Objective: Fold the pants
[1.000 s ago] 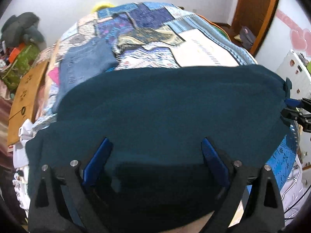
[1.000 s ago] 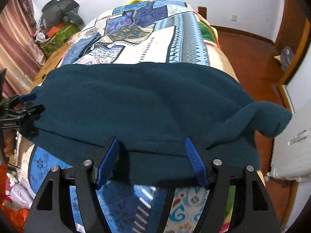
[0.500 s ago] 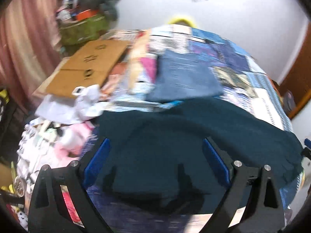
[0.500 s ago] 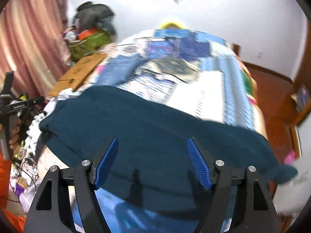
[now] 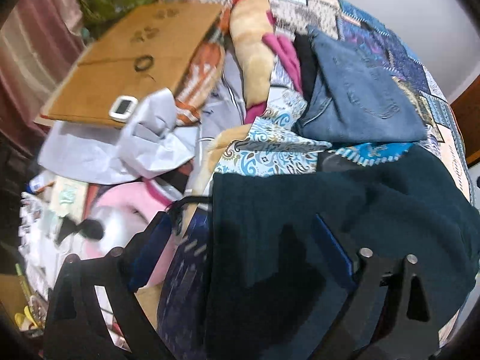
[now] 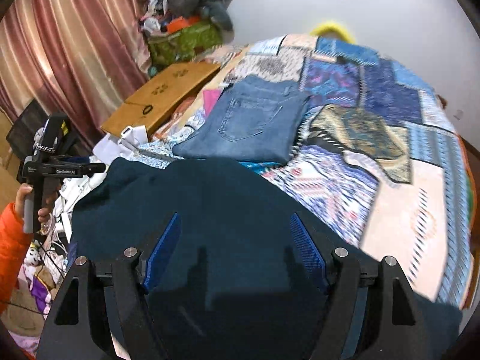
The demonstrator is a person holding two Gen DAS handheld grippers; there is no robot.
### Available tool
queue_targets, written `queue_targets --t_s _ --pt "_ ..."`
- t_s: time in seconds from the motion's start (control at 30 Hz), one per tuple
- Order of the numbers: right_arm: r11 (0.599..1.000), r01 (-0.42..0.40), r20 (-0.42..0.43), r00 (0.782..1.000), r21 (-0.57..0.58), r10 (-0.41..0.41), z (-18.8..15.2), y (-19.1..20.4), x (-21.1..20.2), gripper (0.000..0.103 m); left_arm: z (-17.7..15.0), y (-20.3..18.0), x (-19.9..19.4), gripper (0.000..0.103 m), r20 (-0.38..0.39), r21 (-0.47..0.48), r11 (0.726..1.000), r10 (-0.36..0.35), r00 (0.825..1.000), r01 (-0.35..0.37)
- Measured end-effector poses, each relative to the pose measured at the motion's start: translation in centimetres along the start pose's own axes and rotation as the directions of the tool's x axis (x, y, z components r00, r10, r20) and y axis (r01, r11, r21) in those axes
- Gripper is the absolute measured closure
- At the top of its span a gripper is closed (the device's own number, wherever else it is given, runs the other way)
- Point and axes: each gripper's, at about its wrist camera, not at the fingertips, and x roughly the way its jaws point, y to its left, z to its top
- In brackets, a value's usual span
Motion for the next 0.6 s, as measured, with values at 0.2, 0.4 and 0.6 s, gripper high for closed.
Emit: queue_targets --t_s 0.2,0.4,0.6 --pt "0.999 -0.005 -0.107 0.994 -0.038 0.001 2.9 -0.4 6.1 0.032 1.8 1.5 4.9 0.042 -0.138 -0.078 0.983 -0.177 0.974 0.168" --pt "0.997 -0.079 -0.169 0.983 -0.024 0.074 3.6 -0.1 9.4 0.057 1.8 1.0 4.5 0.086 -0.114 -0.080 0.971 -0.234 0.965 0.226" --pt "0.997 -0.050 -0.143 0.989 -0.067 0.040 3.4 0.7 8.8 0.071 2.2 0.5 2.6 0.089 0.027 -0.008 1.000 0.017 0.999 -0.017"
